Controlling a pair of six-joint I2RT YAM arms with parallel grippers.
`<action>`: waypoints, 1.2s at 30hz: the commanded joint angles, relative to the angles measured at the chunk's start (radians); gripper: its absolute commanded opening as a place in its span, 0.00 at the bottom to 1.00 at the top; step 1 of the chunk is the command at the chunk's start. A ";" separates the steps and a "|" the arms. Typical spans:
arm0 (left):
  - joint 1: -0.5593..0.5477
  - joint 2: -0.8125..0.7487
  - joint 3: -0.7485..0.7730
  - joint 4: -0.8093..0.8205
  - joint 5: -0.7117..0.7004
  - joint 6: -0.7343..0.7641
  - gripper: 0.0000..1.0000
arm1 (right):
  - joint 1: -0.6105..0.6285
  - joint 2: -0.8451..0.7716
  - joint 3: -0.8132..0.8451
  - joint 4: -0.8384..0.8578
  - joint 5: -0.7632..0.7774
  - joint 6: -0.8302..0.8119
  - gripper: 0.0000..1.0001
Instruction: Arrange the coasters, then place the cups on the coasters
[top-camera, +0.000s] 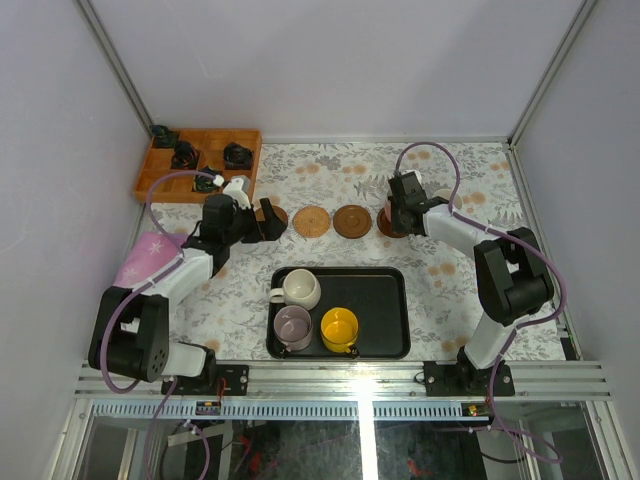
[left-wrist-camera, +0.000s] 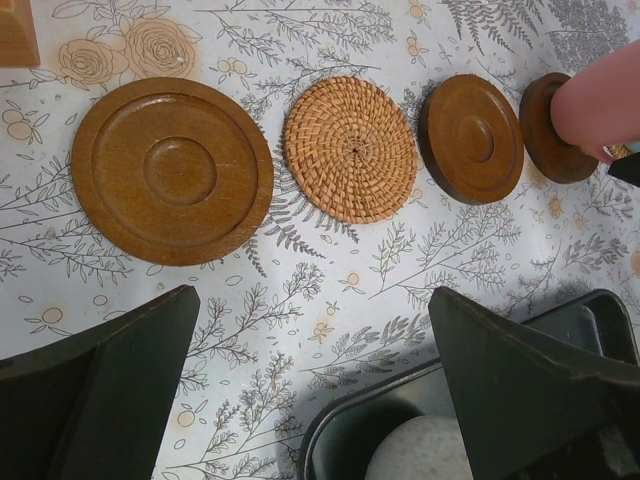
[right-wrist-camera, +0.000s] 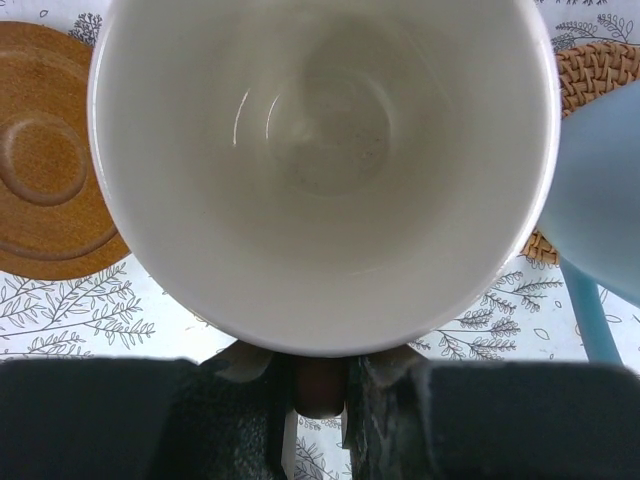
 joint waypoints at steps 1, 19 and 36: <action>0.005 0.013 0.037 -0.001 -0.002 0.017 1.00 | -0.008 -0.020 0.073 0.049 -0.001 0.024 0.00; 0.006 0.032 0.042 0.014 0.010 0.008 1.00 | -0.008 -0.030 0.048 0.014 -0.022 0.069 0.01; 0.006 0.054 0.040 0.034 -0.031 -0.010 1.00 | -0.008 -0.079 0.023 -0.064 -0.049 0.115 0.60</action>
